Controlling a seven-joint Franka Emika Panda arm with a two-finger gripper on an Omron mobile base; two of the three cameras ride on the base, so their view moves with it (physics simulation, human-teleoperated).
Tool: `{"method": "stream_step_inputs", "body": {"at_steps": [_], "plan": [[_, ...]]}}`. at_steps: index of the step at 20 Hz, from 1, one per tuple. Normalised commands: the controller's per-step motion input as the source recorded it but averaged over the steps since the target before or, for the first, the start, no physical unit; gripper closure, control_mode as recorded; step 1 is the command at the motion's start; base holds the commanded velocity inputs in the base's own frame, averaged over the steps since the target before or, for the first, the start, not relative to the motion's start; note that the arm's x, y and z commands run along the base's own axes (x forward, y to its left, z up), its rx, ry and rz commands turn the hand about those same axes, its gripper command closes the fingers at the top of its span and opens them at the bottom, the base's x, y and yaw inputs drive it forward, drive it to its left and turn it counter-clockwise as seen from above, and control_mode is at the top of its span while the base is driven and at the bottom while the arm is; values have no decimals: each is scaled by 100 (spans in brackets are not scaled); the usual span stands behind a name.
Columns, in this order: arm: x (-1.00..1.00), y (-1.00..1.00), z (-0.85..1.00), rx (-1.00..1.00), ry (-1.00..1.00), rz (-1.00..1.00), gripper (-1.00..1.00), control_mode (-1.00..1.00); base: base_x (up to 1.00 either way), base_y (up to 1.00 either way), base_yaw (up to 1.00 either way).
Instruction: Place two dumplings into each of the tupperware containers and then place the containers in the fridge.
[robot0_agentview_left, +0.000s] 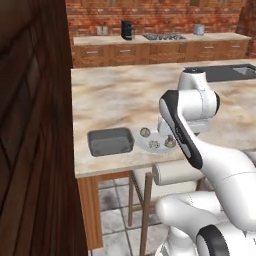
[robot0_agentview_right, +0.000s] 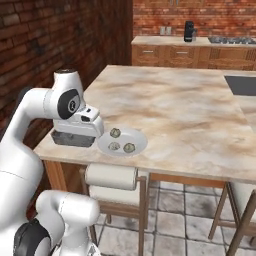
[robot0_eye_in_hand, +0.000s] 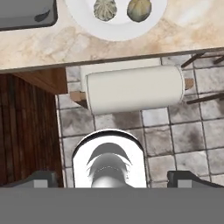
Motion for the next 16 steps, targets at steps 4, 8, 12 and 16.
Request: {"method": "stream_step_inputs", "body": {"at_steps": [4,8,12,16], "plan": [[0,0,0,0,0,0,-100,100,56,0,0],[36,0,-12,0,0,-1,-100,-100,31,0,-1],[85,0,-72,0,0,0,-100,-100,0,0,0],[90,0,-91,1,4,0,-100,-100,0,0,0]]}}
